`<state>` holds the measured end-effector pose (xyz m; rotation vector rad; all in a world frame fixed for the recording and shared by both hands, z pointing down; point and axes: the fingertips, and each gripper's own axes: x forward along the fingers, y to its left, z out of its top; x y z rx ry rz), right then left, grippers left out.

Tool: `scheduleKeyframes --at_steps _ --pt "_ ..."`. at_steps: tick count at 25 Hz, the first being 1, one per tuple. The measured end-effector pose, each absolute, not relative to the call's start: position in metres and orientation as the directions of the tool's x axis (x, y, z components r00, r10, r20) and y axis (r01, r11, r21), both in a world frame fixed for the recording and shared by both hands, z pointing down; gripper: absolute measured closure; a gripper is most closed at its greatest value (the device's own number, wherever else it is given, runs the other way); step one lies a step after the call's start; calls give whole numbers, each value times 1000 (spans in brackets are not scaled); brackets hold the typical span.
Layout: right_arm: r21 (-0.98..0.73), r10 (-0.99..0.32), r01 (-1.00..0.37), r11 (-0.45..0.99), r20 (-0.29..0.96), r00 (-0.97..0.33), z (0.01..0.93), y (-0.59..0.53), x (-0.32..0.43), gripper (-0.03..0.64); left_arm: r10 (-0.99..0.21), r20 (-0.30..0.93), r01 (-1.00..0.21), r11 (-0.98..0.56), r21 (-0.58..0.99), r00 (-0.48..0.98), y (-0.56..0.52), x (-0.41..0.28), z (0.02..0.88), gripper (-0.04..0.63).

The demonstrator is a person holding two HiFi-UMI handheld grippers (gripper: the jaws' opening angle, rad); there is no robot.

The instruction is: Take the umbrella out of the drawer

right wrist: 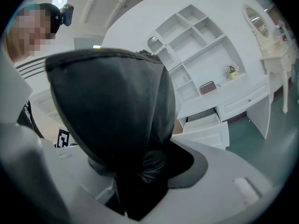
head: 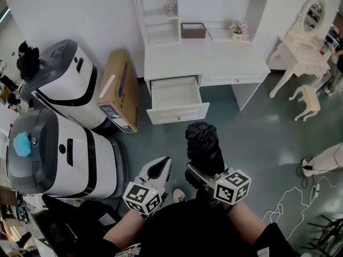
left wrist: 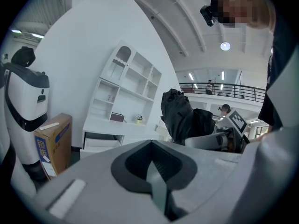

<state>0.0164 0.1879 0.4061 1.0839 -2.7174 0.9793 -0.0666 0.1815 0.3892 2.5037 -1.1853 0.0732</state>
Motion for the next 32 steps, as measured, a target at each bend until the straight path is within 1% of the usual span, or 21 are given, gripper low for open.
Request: scheduleKeyframes --at_steps 20,32 --pt "-533 -592 -632 562 274 -758 406 199 20 338 -735 201 -754 -580 309 647 192 -57 390 595" --pt "-535 -616 -646 545 267 -741 405 201 35 338 -719 200 -739 -600 306 666 194 -43 391 595"
